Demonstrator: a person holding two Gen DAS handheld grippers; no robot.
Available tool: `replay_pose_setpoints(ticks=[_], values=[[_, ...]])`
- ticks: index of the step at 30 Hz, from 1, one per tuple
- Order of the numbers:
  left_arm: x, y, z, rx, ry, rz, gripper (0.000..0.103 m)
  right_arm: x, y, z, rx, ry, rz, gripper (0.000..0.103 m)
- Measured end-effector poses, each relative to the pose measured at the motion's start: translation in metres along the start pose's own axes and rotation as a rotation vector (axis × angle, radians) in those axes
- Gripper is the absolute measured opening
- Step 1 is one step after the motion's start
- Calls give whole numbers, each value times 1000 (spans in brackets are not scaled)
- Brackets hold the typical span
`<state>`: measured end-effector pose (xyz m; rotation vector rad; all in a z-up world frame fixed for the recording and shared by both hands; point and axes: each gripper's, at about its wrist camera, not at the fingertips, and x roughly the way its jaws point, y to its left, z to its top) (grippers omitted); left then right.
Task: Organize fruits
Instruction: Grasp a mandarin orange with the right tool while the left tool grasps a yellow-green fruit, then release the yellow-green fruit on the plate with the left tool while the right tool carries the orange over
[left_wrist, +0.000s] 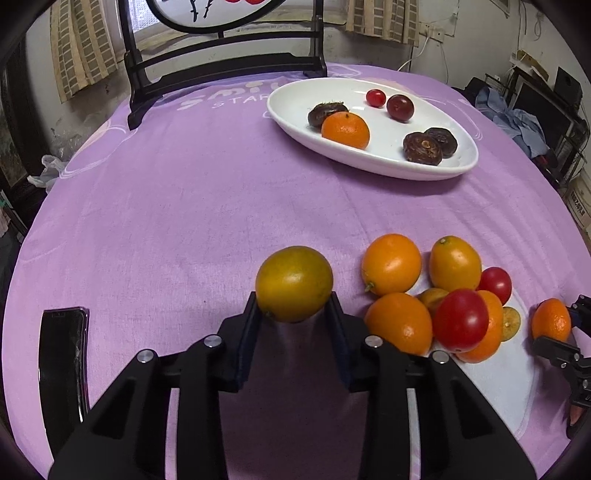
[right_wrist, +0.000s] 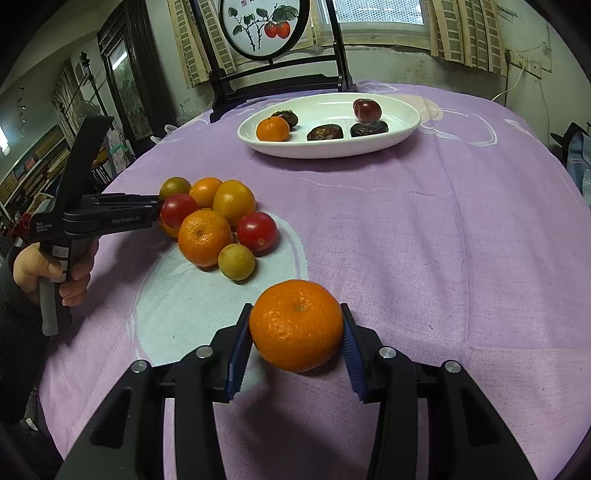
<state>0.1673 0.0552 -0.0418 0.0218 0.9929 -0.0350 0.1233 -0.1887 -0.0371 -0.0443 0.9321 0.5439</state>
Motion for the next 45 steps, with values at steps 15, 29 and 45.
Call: replay_pose_setpoints(ticks=[15,29,45], values=[[-74,-9,-46,-34,-30,-35,35,-13,1,3,-5,-63,-68,46],[-93,-32,4,34,-65,-88,35,-42,9,57,-48,-105,-15,46],[-6,-62,130,38,-41,-83,35,28,-24,166,-32,-114,-60,46]])
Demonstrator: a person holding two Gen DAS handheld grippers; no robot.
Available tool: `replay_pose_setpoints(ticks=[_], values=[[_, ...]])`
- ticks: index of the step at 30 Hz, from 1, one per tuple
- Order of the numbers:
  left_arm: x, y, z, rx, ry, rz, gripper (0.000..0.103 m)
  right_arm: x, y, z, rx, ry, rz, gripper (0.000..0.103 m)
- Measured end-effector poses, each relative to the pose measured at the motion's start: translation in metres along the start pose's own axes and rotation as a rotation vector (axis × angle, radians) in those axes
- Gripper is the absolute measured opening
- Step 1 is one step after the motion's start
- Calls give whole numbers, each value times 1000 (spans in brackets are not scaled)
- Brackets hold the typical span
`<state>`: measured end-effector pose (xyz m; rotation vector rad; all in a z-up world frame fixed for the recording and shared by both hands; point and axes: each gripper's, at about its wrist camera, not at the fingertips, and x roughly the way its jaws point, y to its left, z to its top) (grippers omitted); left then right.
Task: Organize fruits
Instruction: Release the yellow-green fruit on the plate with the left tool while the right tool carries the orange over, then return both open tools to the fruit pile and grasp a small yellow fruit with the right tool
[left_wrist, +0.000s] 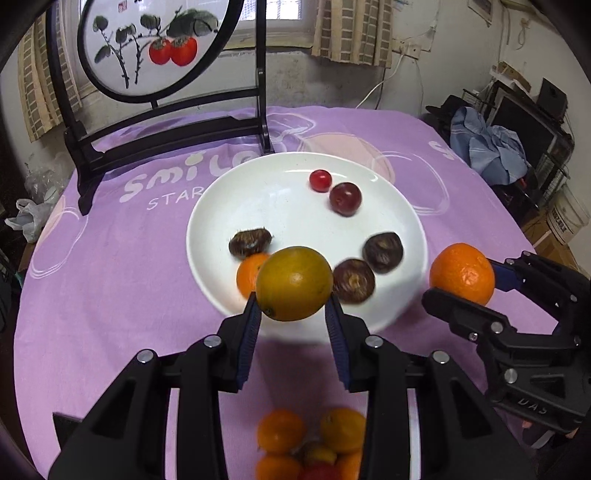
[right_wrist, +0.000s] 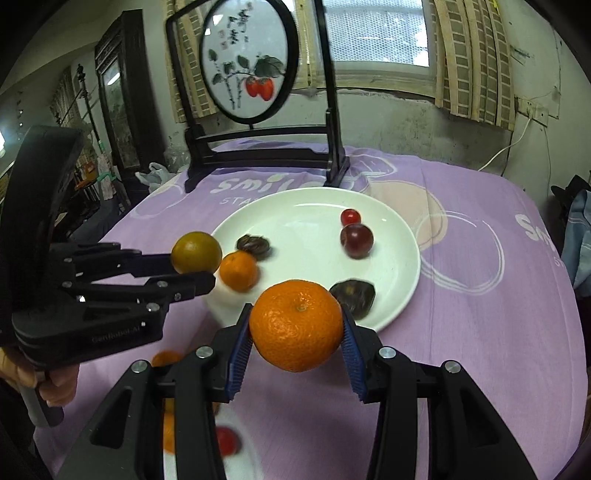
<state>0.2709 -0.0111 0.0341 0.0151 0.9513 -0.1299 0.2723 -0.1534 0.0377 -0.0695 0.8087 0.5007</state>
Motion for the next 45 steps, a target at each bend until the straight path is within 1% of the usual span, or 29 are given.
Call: replay_pose_setpoints(ticks=[3,7,12,13,14,15,17,21,22,23,25,29,30,35,38,42,44,45], values=[[21,7,15,-14,16,9,35,28,-18,13,48,21,-16,46],[45,18,30,-30,26,26,34,57,-29,20,78,48,-24,46],[55,22,39,-41,29,23,34,83,-33,25,106,82,-10,47],[55,23,39,-50,32,17,34,84,-33,25,109,76,-6,49],[54,25,37,-60,33,11,35,84,-33,25,116,67,1,60],[52,26,35,-66,33,6,35,83,-34,25,123,62,-4,64],[45,27,29,-64,27,1,36,75,-34,23,135,46,13,64],[30,29,14,-67,27,0,36,55,-31,14,120,37,-3,64],[24,31,9,-74,27,-4,40,50,-32,11,126,36,-2,64],[20,32,5,-79,27,-5,50,42,-33,7,136,34,3,64],[7,33,-6,-86,10,1,59,30,-33,-1,148,33,16,64],[-18,31,-29,-75,-16,14,62,6,-25,-25,125,46,34,64],[-25,32,-37,-80,-22,17,63,-1,-21,-33,115,53,44,64],[-50,34,-72,-103,-48,16,68,-28,1,-66,45,78,39,64],[-60,34,-93,-108,-56,38,72,-41,16,-86,1,95,43,64],[-65,36,-115,-114,-53,74,74,-50,43,-111,-84,131,48,64],[-65,37,-125,-112,-57,109,79,-51,55,-121,-114,148,44,64],[-66,38,-129,-114,-61,125,79,-51,63,-128,-137,161,42,64]])
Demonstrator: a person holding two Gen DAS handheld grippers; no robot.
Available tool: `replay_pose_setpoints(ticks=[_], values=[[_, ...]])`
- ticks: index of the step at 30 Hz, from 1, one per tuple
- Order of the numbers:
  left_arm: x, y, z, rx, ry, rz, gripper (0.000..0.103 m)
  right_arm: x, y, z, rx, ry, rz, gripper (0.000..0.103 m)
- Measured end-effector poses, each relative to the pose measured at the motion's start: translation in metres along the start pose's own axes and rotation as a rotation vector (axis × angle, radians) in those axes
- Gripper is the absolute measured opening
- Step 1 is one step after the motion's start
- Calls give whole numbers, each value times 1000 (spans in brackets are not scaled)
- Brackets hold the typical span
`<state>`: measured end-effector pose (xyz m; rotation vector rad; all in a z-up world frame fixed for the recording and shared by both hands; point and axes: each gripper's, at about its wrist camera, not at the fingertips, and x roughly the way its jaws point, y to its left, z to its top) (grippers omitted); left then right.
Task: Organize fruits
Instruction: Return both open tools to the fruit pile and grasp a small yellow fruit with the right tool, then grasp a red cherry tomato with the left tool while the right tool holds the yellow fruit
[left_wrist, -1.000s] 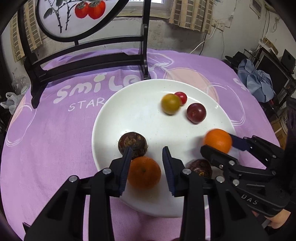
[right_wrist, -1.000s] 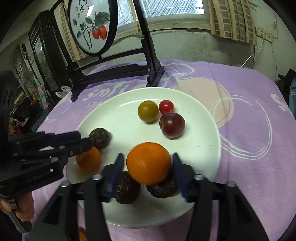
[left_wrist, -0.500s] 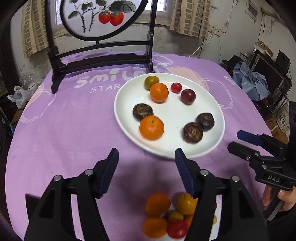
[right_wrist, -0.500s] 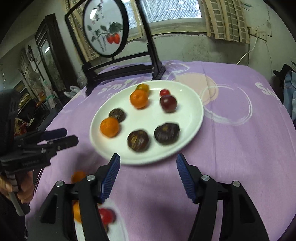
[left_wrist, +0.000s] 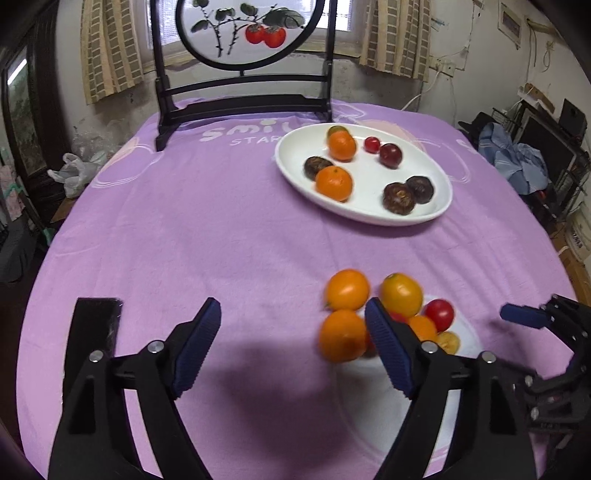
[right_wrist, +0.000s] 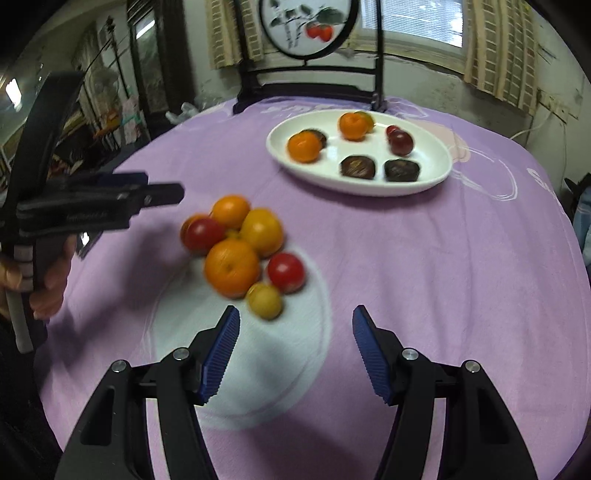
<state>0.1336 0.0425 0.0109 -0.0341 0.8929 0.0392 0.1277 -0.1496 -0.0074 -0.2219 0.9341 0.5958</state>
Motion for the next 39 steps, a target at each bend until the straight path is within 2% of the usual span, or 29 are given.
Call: replay_pose_setpoints(ticks=[4,6,8,12,14,16,19,21,23,26,27,31,33,39], values=[[4,12,-11,-39,-2,-32,80,8,22,-9,-54,36,-13,64],[7,16,-14,-31,3,-7,80,15,29,-10,-63,57,-17,64],[4,21,-14,-27,-23,21,80,22,32,-8,-63,70,-22,64],[5,33,-13,-60,-31,-19,83,35,33,0,-60,82,-35,64],[9,35,-15,-60,-22,-15,83,40,34,5,-67,78,-39,62],[9,38,-14,-72,-14,-31,83,42,35,9,-74,73,-36,54],[8,40,-15,-108,-7,-114,83,45,36,15,-86,76,-21,39],[13,39,-16,-107,12,-112,83,45,35,16,-90,65,-25,26],[17,37,-18,-103,27,-106,83,43,26,14,-50,42,11,26],[20,35,-21,-133,61,-195,83,37,15,11,-12,29,13,26],[20,34,-22,-132,64,-202,83,33,11,11,-1,17,14,26],[15,17,-26,-51,39,-168,83,32,-2,10,36,12,28,26],[16,11,-28,-20,45,-177,83,30,-3,10,36,8,34,26],[19,5,-31,7,64,-178,83,27,-3,11,27,-6,29,26]])
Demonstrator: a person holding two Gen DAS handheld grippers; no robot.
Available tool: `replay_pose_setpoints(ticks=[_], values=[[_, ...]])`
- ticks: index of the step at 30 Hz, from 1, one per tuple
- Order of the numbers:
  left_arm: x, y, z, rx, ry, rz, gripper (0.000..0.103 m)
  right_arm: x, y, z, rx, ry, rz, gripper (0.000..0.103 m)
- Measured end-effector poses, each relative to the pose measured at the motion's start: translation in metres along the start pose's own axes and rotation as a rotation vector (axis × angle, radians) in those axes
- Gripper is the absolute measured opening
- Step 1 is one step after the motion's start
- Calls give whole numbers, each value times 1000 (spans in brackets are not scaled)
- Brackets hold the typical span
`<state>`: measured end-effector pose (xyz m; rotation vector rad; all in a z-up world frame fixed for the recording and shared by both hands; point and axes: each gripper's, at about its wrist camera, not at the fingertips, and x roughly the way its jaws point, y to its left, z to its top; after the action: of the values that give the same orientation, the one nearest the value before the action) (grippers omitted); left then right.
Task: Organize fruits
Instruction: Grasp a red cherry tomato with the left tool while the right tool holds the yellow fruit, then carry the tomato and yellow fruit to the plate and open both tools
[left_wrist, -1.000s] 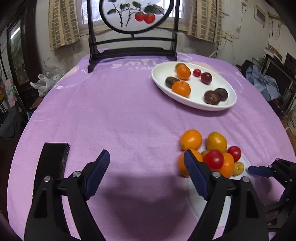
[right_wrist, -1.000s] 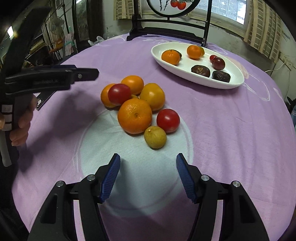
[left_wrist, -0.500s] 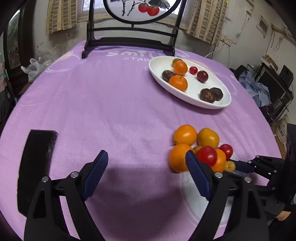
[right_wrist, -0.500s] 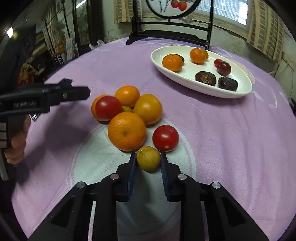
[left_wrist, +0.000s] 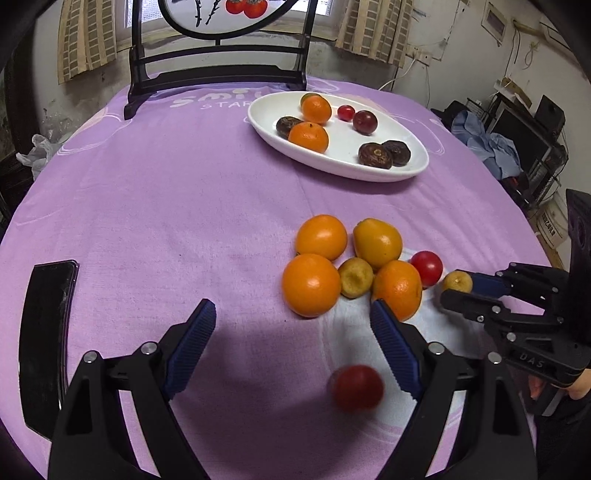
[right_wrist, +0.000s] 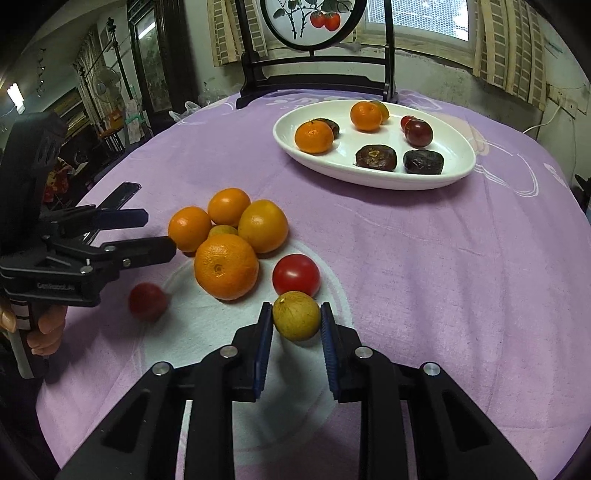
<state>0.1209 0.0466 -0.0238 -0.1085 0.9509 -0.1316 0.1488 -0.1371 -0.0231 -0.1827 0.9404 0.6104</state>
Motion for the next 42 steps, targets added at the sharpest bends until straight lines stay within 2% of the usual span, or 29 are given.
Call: replay_pose_setpoints(ticks=[7,14,15,17,18,21,23,25,28,32,36,42], values=[[-16,-7,-15,-38,16,-11,83,-5,-4,1,13,-15,10,26],[-16,-31,-42,8,47,25,81,-8,-4,1,5,-27,-5,26],[-14,-32,-43,3,55,23,79,-8,-4,1,7,-28,-5,26],[-9,-34,-44,-9,79,19,67,-9,-6,1,12,-28,-8,26],[-6,-35,-43,-9,88,25,66,-9,-6,1,15,-27,-10,26],[-1,-39,-39,4,76,79,56,-12,-8,1,22,-31,-5,26],[0,-40,-36,7,67,84,41,-12,-9,0,26,-29,-7,26],[-1,-44,-36,18,74,42,28,-10,-12,0,33,-22,-9,26],[-5,-56,-37,74,80,112,27,-9,-13,-1,36,-18,-13,26],[-16,-63,-36,102,59,91,27,-12,-13,0,38,-31,-15,26],[-26,-59,-23,86,42,71,27,-15,-16,1,50,-44,-15,26],[-34,-54,16,98,-2,65,27,-28,-22,7,88,-92,-37,26]])
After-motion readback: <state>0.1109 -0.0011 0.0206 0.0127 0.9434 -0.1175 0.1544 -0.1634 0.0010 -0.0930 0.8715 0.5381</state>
